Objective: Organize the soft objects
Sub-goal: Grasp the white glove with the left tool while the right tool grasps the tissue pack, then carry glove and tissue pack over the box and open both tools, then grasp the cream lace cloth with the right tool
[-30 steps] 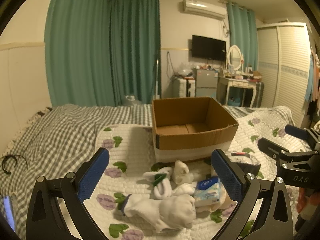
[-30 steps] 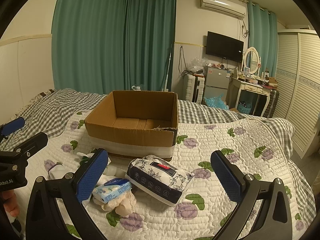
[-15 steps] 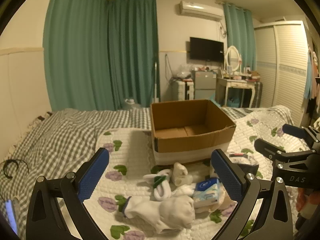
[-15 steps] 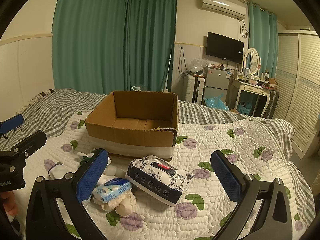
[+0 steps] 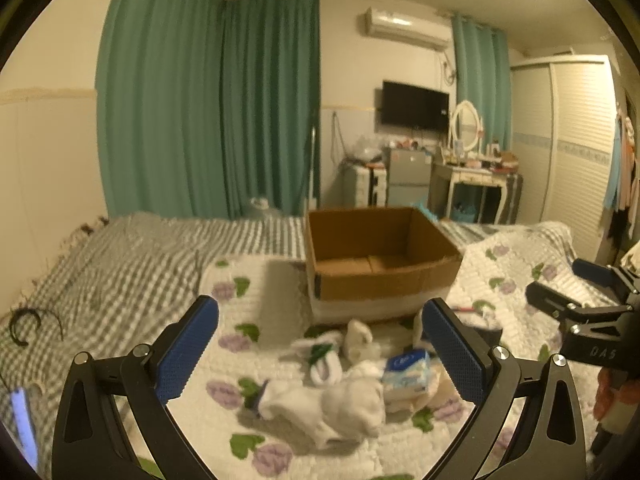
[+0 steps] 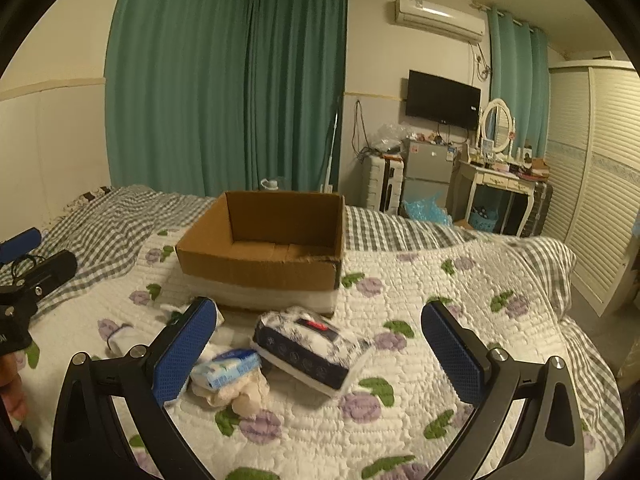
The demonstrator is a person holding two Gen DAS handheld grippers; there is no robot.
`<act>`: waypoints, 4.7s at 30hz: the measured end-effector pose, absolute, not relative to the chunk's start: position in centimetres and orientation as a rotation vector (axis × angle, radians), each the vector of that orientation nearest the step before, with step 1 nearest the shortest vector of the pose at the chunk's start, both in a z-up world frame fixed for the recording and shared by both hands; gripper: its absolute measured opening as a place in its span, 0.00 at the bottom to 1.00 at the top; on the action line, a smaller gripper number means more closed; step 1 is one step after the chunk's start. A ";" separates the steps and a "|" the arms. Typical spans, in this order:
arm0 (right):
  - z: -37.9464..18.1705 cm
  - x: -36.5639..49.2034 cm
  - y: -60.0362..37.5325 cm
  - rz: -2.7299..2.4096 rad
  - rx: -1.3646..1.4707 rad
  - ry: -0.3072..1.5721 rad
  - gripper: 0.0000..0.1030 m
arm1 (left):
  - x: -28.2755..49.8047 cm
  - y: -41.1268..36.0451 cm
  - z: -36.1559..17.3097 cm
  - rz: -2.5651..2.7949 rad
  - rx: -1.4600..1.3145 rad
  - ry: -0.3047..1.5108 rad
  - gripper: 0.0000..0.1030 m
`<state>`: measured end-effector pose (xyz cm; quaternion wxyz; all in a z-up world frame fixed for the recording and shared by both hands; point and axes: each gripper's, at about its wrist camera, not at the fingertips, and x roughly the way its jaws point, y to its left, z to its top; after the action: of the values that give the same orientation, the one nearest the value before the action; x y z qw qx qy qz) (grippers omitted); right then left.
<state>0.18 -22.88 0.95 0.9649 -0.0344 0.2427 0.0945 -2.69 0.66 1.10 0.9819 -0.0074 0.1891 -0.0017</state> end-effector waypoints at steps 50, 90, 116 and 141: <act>-12.0 7.5 -9.8 0.391 -0.301 0.870 0.84 | 2.4 3.8 -8.2 -0.119 -0.037 0.755 0.44; 7.4 18.2 -17.4 0.461 -0.172 0.543 0.74 | 17.1 -3.1 3.7 -0.213 0.154 0.569 0.45; 12.7 15.4 -19.6 0.361 -0.164 0.422 0.99 | 12.9 -1.9 9.2 -0.145 0.158 0.371 0.91; -1.8 0.7 -16.4 0.350 -0.194 0.588 1.00 | 1.6 2.3 -3.3 -0.063 0.072 0.522 0.95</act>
<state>0.69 -16.44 -1.83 0.9374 -0.0950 0.2879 0.1711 1.61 2.32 -3.28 0.9651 0.0356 0.2577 -0.0310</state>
